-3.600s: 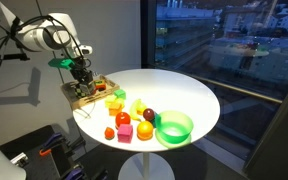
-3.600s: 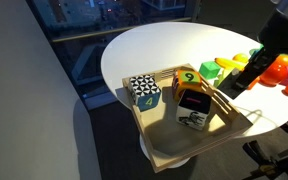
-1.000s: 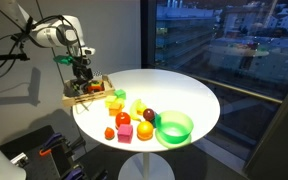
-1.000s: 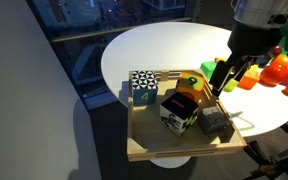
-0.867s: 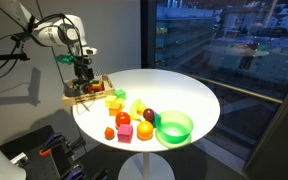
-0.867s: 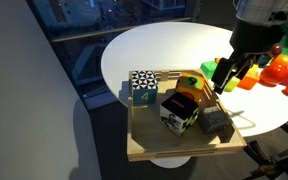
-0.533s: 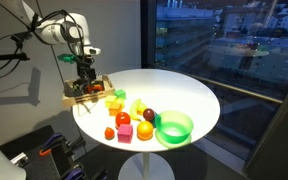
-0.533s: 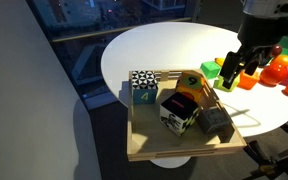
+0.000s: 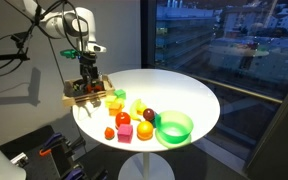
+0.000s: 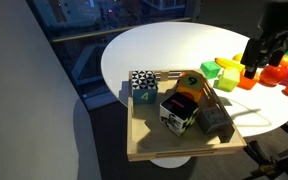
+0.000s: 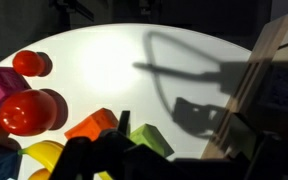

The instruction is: Put the grey block inside the wooden box

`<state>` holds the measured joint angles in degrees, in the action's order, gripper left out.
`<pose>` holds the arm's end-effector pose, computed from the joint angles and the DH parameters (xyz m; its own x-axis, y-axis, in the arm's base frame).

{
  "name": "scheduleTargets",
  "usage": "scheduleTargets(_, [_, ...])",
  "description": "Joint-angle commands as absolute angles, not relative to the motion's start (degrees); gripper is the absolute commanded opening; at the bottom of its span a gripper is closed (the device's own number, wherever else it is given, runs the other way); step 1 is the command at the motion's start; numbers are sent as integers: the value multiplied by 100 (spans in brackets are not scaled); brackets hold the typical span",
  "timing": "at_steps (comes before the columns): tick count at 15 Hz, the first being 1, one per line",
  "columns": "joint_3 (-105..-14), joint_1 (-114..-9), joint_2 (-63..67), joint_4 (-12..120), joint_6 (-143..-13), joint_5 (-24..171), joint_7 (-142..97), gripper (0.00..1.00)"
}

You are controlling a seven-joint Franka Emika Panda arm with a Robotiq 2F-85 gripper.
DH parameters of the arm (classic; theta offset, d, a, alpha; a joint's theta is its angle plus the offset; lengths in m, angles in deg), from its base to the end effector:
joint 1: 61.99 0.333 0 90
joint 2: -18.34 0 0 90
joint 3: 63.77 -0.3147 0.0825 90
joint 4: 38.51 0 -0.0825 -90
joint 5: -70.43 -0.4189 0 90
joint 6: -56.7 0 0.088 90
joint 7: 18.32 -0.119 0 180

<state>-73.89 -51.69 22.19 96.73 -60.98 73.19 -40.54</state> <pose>0.4580 0.1666 0.3006 0.9790 -0.0194 -0.2028 0.0082 -0.9909 0.1346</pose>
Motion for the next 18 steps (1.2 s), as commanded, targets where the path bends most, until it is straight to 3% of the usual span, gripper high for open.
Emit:
scheduleTargets(1, [-7273, -5331, 2600, 9609, -5497, 7217, -3872, 100])
scheduleTargets(18, [-6920, -5708, 4241, 9902, -5045, 7085, -3193, 100])
